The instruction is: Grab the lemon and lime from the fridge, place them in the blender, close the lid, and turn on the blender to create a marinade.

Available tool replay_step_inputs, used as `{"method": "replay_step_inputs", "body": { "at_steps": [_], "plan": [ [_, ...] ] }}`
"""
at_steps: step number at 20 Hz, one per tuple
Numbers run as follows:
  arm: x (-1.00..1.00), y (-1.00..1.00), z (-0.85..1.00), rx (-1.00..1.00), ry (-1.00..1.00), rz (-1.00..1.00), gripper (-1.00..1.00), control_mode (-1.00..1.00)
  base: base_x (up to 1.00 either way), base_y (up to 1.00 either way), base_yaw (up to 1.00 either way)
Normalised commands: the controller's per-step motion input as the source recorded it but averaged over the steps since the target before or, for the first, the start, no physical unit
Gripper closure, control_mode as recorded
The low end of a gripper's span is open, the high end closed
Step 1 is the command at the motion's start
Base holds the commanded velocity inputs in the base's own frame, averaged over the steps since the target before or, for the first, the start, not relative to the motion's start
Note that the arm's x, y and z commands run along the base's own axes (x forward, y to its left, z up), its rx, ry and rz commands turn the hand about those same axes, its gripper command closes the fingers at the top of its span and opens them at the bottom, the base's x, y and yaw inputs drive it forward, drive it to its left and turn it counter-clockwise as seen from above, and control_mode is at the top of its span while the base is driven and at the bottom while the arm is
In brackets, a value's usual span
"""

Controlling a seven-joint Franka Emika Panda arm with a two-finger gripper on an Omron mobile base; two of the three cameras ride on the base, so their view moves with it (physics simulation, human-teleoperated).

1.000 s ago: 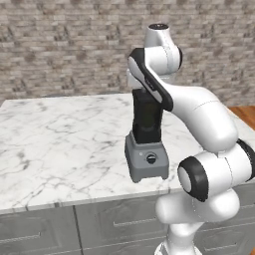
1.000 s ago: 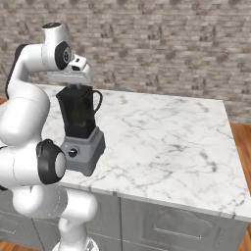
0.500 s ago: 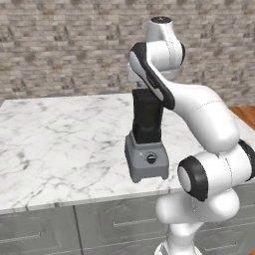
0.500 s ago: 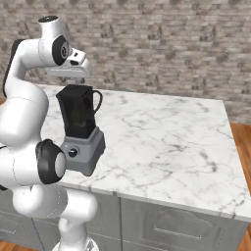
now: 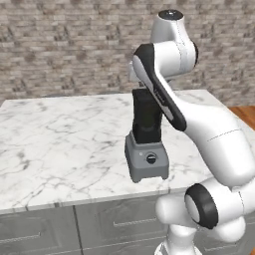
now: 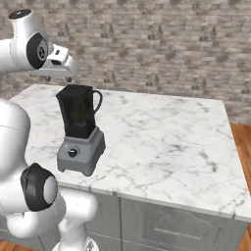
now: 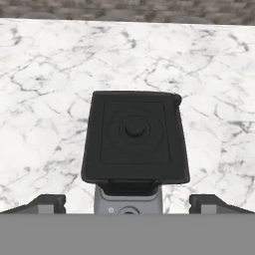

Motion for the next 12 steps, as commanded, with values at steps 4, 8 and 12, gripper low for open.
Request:
{"method": "replay_step_inputs", "body": {
  "at_steps": [4, 8, 12],
  "plan": [
    [-1.00, 0.18, -0.24, 0.00, -0.07, 0.00, -1.00, -1.00, 0.00, 0.00, 0.00],
    [-1.00, 0.23, -0.57, 0.00, 0.01, 0.00, 1.00, -1.00, 0.00, 0.00, 0.00],
    [-0.83, 0.21, -0.71, 0.00, 0.05, 0.00, 1.00, -1.00, 0.00, 0.00, 0.00]
  ]
}}
